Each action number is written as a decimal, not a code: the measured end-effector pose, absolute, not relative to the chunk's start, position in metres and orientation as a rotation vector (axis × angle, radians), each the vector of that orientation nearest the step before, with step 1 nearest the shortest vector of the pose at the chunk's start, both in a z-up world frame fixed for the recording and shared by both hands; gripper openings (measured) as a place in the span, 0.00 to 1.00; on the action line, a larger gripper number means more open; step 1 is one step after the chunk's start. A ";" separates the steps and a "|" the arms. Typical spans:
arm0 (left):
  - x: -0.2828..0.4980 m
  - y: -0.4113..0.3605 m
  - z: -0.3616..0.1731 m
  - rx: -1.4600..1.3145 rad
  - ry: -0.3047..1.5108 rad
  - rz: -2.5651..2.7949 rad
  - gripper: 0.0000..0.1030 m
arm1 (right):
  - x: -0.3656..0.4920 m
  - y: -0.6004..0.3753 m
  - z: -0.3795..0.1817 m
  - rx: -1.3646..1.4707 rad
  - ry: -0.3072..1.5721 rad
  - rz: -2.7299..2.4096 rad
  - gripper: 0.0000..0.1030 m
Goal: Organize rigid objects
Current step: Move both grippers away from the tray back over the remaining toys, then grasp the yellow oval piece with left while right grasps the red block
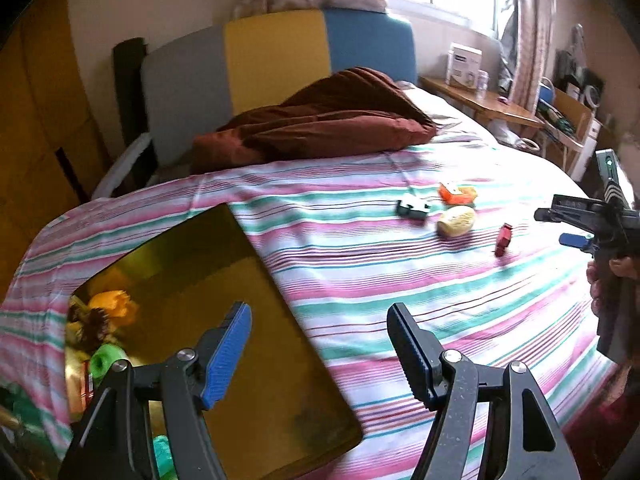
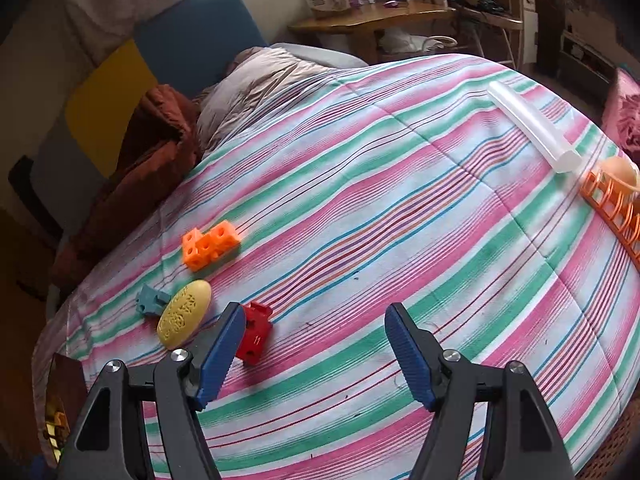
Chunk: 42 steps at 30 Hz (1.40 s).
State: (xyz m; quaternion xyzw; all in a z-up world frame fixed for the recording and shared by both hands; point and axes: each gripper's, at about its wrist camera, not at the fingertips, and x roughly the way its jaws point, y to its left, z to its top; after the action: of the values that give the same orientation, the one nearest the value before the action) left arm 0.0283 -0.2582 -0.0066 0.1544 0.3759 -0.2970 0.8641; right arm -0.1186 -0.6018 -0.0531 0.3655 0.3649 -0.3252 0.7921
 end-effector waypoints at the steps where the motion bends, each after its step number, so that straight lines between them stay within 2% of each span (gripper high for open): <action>1: 0.028 -0.264 -0.007 0.325 0.793 -0.635 0.69 | -0.120 -0.603 -0.053 0.794 0.781 -0.702 0.71; 13: 0.030 -0.343 -0.026 0.390 0.831 -0.773 0.68 | -0.120 -0.604 -0.051 0.837 0.786 -0.664 0.71; 18: 0.032 -0.387 -0.034 0.474 0.804 -0.881 0.60 | -0.124 -0.606 -0.051 0.870 0.781 -0.663 0.71; 29: 0.058 -0.484 -0.063 0.657 0.768 -1.012 0.60 | -0.131 -0.613 -0.052 0.938 0.762 -0.657 0.71; 38: 0.068 -0.529 -0.097 0.788 0.745 -1.035 0.60 | -0.128 -0.612 -0.055 0.965 0.770 -0.630 0.71; 40: 0.070 -0.535 -0.107 0.801 0.777 -1.037 0.49 | -0.126 -0.611 -0.055 0.956 0.777 -0.627 0.71; 42: 0.066 -0.530 -0.107 0.772 0.770 -1.036 0.45 | -0.125 -0.611 -0.056 0.950 0.780 -0.628 0.71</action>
State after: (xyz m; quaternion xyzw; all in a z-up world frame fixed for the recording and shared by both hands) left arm 0.0660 -0.5303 -0.1068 0.3507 0.3498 -0.4706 0.7302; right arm -0.1252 -0.6107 -0.0555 0.4383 0.3599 -0.2895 0.7711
